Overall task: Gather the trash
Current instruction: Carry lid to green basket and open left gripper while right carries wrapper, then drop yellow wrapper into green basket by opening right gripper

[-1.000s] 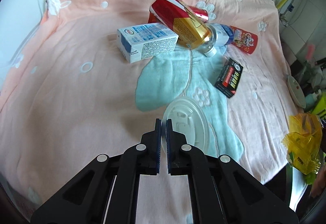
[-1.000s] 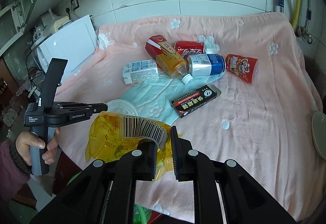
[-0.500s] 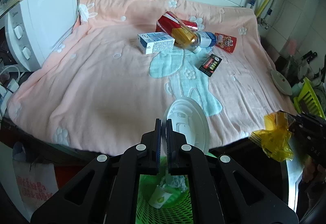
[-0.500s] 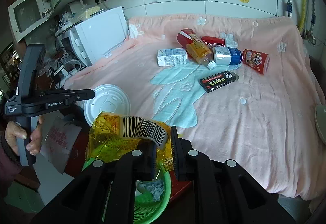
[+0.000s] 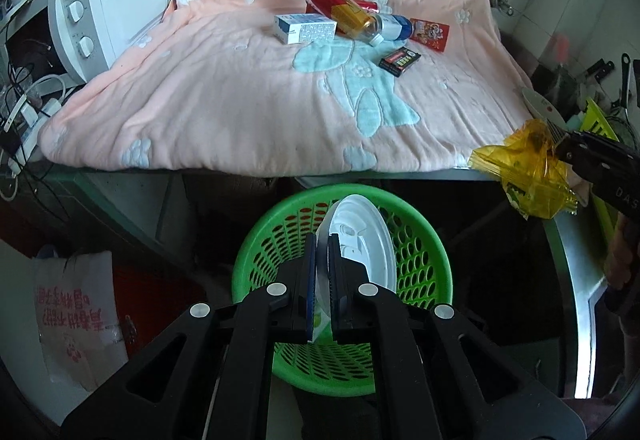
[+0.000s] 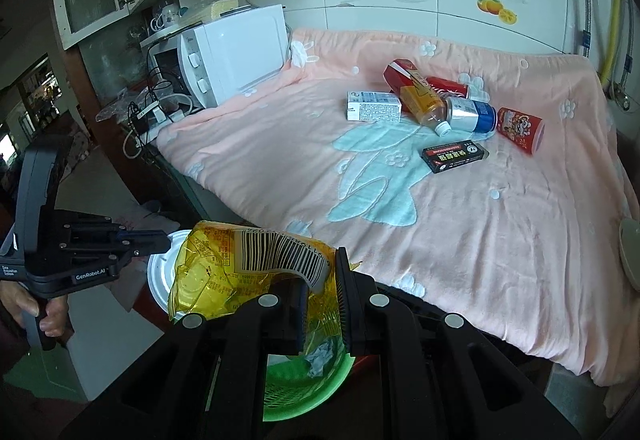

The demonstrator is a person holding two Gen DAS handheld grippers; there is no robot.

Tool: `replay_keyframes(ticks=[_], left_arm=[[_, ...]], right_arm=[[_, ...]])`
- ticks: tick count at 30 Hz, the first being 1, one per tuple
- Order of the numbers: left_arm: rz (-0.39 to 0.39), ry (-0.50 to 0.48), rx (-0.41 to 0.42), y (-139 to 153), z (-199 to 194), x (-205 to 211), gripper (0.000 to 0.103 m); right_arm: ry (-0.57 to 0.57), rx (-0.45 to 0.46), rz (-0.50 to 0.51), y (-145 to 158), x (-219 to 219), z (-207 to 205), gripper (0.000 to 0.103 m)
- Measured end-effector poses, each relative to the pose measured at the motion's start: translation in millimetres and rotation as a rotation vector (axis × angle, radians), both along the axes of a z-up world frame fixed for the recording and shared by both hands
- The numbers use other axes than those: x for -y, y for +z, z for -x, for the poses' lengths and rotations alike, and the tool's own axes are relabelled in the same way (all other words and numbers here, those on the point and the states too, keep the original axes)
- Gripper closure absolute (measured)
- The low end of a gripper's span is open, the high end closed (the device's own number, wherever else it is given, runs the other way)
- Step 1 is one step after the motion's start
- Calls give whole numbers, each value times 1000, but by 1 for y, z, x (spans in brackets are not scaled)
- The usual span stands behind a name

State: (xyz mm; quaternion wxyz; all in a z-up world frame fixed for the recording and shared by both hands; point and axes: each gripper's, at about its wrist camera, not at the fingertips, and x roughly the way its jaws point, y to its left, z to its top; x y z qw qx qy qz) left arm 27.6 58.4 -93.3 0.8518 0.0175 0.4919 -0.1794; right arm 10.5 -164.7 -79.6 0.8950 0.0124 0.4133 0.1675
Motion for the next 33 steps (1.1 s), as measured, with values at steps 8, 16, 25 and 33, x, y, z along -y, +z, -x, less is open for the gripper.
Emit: replay_keyframes(ticks=[8,16,25,33], left_arm=[[22,-22,-52,-14,17,11,87],[13,-10,-29,-7,22,12,60],[30,51,14,6,18,-7,48],[38,102,1,5,14,-24,42]], right_arm=[[12,-20,-6,-7,-3,10,90],[27,-41,-9,-17,-10,16,89],[57,-63,-1,-23,-27,14,72],[103,-83,37,-31,-44,11,53]])
